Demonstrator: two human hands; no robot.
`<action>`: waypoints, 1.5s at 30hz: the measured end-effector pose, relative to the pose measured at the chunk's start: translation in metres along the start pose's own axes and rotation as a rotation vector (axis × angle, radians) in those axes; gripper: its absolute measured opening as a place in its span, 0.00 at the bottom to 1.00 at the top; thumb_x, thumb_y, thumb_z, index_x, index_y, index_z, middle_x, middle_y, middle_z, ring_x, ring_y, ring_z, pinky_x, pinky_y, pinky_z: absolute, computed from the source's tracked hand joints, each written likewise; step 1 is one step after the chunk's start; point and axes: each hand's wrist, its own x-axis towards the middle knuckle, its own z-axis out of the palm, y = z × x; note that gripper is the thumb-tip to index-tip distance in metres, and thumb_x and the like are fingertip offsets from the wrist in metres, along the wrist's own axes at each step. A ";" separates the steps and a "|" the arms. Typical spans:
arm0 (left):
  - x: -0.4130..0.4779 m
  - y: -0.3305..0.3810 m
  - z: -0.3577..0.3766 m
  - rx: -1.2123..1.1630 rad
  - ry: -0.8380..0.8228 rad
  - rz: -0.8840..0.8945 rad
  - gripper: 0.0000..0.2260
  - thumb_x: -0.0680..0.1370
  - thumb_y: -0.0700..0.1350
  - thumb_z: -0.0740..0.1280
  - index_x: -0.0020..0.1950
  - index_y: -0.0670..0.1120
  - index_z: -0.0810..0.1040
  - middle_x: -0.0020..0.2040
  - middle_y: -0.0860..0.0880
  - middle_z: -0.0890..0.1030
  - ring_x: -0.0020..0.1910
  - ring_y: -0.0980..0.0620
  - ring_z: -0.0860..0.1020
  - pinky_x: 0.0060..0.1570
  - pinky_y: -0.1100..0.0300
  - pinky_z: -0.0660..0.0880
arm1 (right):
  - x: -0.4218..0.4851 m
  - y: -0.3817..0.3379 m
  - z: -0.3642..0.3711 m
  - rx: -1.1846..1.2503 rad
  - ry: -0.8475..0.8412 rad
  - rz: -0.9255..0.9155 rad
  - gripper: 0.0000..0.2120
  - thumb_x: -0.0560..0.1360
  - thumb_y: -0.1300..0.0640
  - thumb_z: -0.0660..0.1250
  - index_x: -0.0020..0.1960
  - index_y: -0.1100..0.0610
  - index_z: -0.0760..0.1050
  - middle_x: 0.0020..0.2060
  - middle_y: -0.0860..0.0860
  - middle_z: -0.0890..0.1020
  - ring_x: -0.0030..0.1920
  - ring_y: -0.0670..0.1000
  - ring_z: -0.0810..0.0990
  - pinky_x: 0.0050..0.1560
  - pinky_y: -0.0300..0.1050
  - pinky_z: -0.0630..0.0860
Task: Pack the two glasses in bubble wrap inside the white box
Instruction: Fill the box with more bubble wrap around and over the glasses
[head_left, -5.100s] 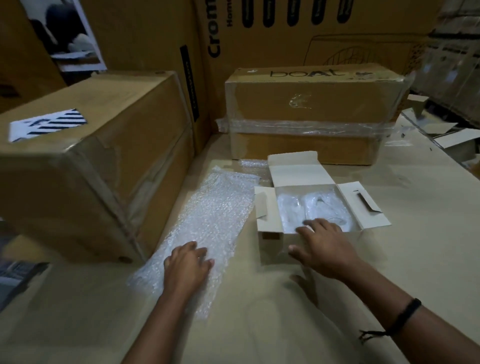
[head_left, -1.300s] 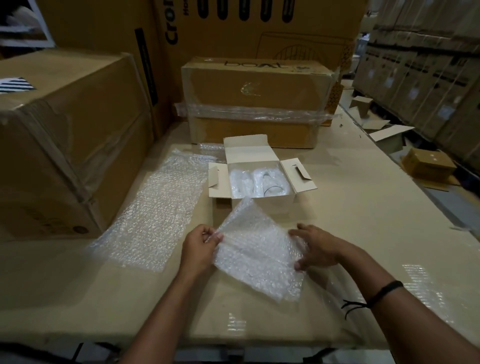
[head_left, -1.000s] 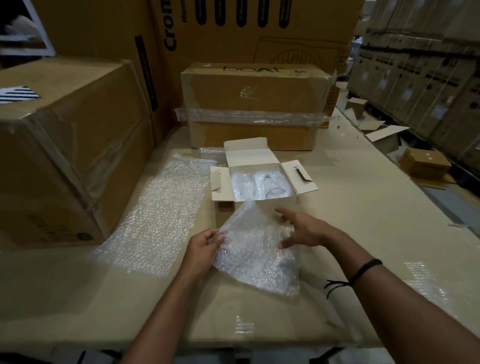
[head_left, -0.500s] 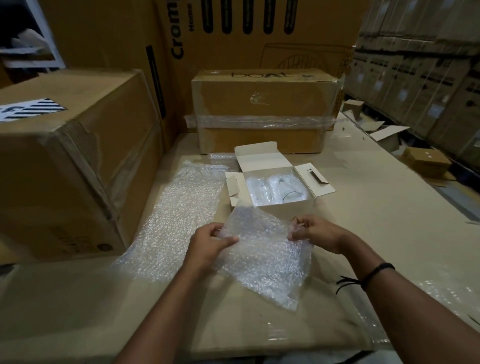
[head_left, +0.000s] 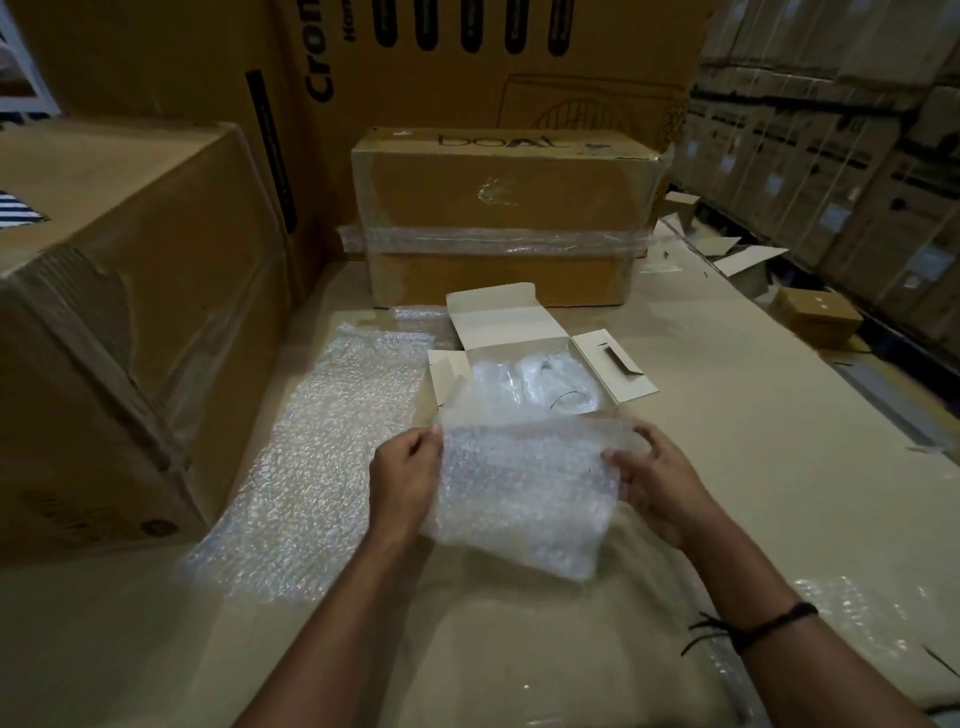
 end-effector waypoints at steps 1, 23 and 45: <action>0.003 0.002 0.003 0.019 0.009 0.023 0.15 0.79 0.45 0.67 0.32 0.47 0.75 0.28 0.54 0.74 0.28 0.56 0.69 0.32 0.60 0.65 | 0.009 -0.010 -0.001 0.029 0.043 -0.016 0.23 0.74 0.71 0.67 0.66 0.57 0.70 0.48 0.62 0.82 0.37 0.54 0.81 0.34 0.47 0.80; 0.109 0.029 0.066 0.976 0.126 0.343 0.09 0.79 0.51 0.64 0.53 0.52 0.82 0.45 0.52 0.84 0.46 0.49 0.78 0.54 0.52 0.66 | 0.198 -0.085 0.017 -1.054 0.065 -0.471 0.04 0.74 0.60 0.71 0.47 0.55 0.76 0.48 0.54 0.80 0.46 0.53 0.77 0.36 0.43 0.69; 0.139 0.061 0.074 1.438 -0.564 0.278 0.19 0.71 0.54 0.66 0.62 0.57 0.75 0.68 0.54 0.74 0.74 0.46 0.60 0.71 0.38 0.41 | 0.202 -0.102 0.019 -2.190 -0.658 -0.323 0.26 0.75 0.39 0.62 0.72 0.41 0.67 0.75 0.41 0.63 0.78 0.53 0.49 0.71 0.70 0.33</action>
